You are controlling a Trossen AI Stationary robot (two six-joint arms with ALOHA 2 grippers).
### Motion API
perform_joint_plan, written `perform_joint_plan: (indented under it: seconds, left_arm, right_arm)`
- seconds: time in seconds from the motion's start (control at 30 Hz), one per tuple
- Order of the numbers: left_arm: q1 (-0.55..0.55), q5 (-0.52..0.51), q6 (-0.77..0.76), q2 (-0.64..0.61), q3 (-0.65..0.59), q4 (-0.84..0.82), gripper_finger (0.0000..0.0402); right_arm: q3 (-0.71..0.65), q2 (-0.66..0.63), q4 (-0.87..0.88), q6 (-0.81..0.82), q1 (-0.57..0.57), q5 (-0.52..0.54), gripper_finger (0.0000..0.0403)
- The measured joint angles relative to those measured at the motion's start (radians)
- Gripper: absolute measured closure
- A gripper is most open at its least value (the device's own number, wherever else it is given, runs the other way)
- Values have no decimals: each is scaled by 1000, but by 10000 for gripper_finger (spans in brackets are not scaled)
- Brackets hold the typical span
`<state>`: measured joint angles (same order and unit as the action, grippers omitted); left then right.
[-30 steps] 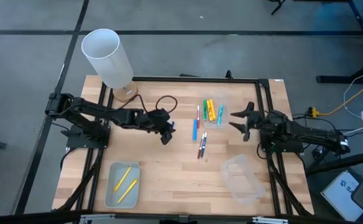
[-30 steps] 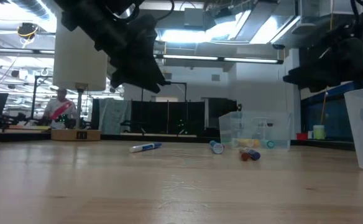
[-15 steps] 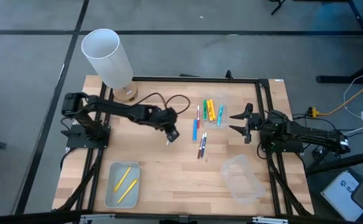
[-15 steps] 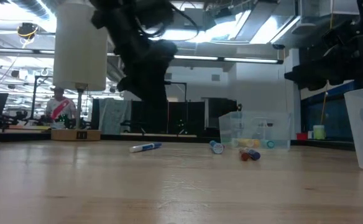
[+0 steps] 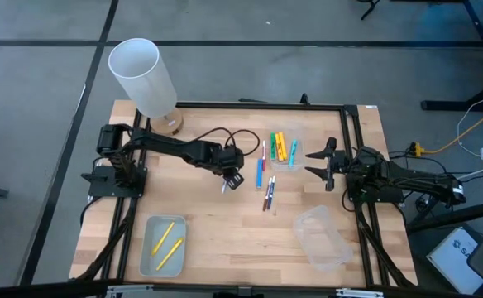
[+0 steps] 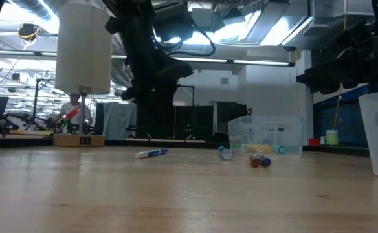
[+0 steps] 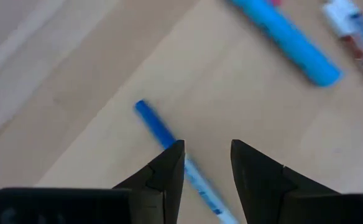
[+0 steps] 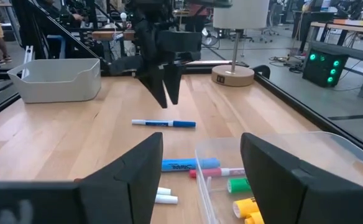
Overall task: Pick & Place Markers
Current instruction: Put the blue marker pen into the bottom transparent bin
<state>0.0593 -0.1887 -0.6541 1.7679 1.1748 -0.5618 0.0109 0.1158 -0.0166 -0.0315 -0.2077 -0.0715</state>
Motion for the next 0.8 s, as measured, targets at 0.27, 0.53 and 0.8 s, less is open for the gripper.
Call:
perform_joint_plan:
  seconds: [0.27, 0.53, 0.8]
  left_arm:
    - [-16, -56, -114, 0, -2, -63, 276]
    - [-48, -58, -144, -1, -36, -61, 276]
    - [-47, -82, -204, 4, -63, -52, 276]
  right_arm:
    - [0, 0, 0, 0, 0, 0, 187]
    - [0, 0, 0, 0, 0, 0, 187]
    - [0, 0, 0, 0, 0, 0, 187]
